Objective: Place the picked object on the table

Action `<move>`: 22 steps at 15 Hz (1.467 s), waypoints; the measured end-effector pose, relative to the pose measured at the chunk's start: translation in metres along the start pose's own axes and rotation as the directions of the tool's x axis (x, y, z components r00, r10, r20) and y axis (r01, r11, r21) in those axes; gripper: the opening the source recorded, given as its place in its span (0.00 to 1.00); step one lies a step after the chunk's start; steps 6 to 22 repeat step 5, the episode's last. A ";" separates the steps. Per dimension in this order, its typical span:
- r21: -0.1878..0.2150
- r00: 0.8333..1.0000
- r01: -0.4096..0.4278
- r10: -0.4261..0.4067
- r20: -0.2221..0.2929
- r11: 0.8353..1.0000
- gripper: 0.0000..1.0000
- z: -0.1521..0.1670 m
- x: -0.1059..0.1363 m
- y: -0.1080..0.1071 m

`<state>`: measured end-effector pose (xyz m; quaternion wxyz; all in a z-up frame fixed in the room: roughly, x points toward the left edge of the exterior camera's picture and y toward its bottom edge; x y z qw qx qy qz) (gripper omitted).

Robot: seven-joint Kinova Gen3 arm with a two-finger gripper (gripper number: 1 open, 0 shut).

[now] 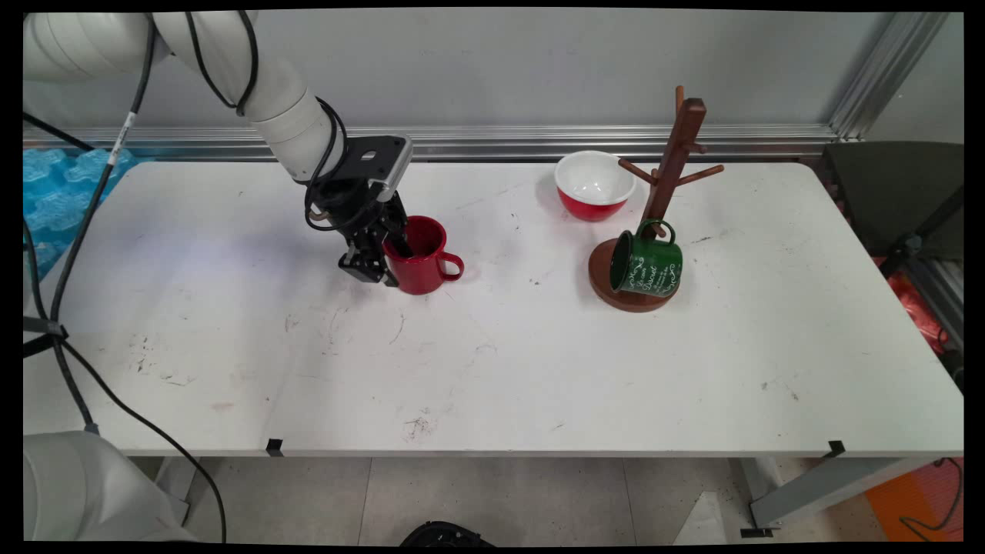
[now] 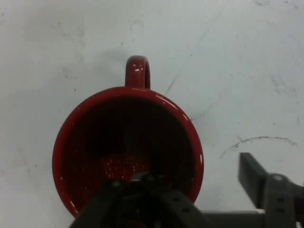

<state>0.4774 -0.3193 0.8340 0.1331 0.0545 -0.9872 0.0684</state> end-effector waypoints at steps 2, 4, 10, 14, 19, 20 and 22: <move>-0.001 1.000 -0.005 0.005 0.001 1.000 1.00 0.000 0.001 0.000; -0.002 1.000 -0.010 0.010 0.000 1.000 1.00 0.000 0.002 0.000; -0.003 1.000 -0.013 0.013 0.000 1.000 1.00 0.000 0.003 0.000; -0.003 1.000 -0.013 0.013 0.000 1.000 1.00 0.000 0.003 0.000; -0.003 1.000 -0.013 0.013 0.000 1.000 1.00 0.000 0.003 0.000; -0.003 1.000 -0.013 0.013 0.000 1.000 1.00 0.000 0.003 0.000; -0.003 1.000 -0.013 0.013 0.000 1.000 1.00 0.000 0.003 0.000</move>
